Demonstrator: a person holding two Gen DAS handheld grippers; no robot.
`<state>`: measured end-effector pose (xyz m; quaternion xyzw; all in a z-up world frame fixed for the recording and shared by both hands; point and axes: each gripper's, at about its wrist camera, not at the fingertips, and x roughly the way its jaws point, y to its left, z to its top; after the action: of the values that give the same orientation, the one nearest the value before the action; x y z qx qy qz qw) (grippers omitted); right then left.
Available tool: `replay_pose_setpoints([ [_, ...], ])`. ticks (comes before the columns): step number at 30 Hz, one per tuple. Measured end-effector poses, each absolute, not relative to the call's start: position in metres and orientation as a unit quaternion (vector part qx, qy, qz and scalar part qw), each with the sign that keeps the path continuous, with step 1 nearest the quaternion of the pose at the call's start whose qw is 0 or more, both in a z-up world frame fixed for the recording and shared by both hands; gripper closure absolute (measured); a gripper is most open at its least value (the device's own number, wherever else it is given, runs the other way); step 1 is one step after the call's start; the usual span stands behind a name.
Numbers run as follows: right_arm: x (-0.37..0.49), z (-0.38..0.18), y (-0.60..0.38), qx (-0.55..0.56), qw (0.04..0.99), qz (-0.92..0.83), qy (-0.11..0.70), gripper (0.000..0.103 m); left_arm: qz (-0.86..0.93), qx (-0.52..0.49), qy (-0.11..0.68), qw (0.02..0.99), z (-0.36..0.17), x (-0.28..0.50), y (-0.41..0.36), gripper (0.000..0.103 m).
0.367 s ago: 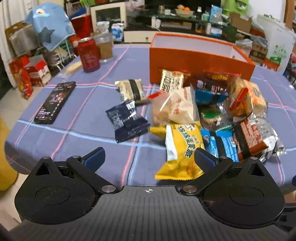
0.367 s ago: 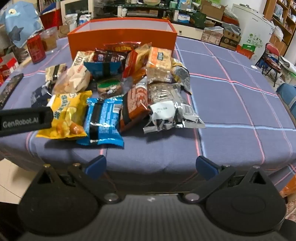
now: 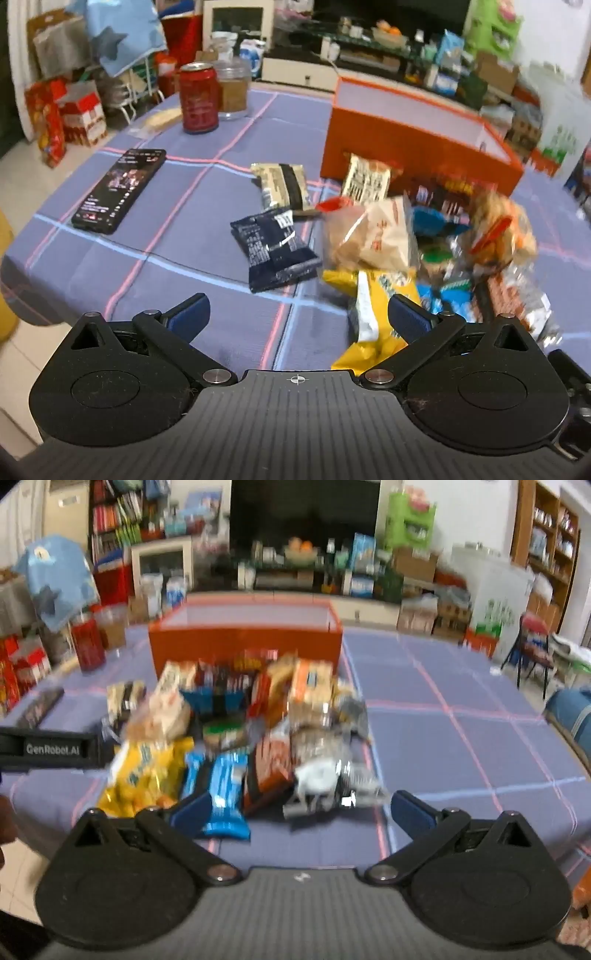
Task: Organize snacks
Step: 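Grasp the navy snack packet with the left tool while the right tool grasps a silver packet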
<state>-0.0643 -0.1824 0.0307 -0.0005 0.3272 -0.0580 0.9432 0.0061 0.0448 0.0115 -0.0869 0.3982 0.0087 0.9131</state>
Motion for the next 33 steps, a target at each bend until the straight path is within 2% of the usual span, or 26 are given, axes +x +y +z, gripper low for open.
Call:
replay_pose_setpoints([
  [9,-0.105,0.067,-0.188,-0.014,0.991,-0.078,0.112,0.0,0.014,-0.133,0.359,0.924,0.029,0.001,0.075,0.015],
  [14,-0.095,0.064,-0.19,-0.017,0.988,-0.075,0.138,0.0,0.014,-0.131,0.36,0.924,0.029,0.004,0.084,0.015],
  [20,-0.132,0.078,-0.192,-0.038,0.995,-0.08,0.034,0.0,-0.003,-0.147,0.362,0.921,0.028,0.001,0.09,0.015],
  [26,-0.116,0.074,-0.208,-0.041,0.991,-0.07,0.109,0.0,-0.016,-0.162,0.363,0.917,0.027,0.0,0.089,0.015],
  [29,-0.125,0.083,-0.224,-0.021,0.995,-0.073,0.071,0.0,-0.016,-0.205,0.375,0.904,0.023,0.003,0.098,0.015],
  [31,-0.132,0.088,-0.235,-0.014,0.996,-0.082,0.026,0.0,-0.005,-0.202,0.392,0.897,0.021,0.007,0.098,0.015],
  [33,-0.126,0.093,-0.242,-0.032,0.996,-0.084,0.024,0.0,0.0,-0.19,0.401,0.896,0.02,0.009,0.095,0.015],
])
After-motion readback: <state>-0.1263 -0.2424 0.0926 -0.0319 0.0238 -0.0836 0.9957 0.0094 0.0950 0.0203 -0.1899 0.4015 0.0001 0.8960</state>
